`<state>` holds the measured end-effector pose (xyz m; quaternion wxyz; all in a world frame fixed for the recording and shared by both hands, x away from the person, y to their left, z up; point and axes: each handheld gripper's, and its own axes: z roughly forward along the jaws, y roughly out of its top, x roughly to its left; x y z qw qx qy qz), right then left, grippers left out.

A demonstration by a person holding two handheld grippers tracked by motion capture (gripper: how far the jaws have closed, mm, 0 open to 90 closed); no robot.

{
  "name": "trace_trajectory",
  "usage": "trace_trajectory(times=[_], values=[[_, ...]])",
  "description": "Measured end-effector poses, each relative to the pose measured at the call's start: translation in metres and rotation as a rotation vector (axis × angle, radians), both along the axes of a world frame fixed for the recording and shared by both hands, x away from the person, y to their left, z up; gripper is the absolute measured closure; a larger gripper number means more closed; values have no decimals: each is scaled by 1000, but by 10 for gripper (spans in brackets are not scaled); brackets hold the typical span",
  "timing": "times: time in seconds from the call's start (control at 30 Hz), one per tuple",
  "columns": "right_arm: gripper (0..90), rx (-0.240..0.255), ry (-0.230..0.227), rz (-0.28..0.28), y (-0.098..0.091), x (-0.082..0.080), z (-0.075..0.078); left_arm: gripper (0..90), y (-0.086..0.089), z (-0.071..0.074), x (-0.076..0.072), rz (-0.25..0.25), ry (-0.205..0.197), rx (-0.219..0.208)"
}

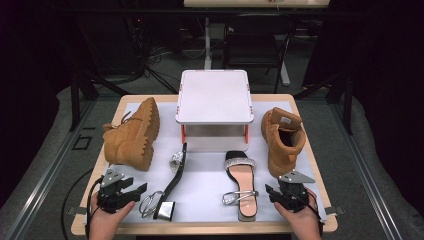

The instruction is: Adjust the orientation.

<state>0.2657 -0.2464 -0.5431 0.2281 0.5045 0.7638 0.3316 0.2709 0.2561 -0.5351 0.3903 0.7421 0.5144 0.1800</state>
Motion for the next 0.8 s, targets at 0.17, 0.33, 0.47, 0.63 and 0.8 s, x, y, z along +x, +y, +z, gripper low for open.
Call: trace_trajectory(times=[0.17, 0.33, 0.47, 0.63, 0.8], values=[[482, 3, -2, 0, 1, 1, -1, 388, -1, -2, 2, -18, 25, -17], [505, 8, -7, 2, 1, 1, 0, 386, -2, -1, 2, -22, 42, -28], [505, 12, -3, 0, 1, 0, -1, 387, -3, 0, 2, -19, 41, -27], [505, 15, -3, -5, -1, 0, 0, 413, -5, 13, -1, -14, 50, -51], [507, 32, 0, -14, -1, 0, 1, 468, -18, 34, -9, -52, 34, -61]])
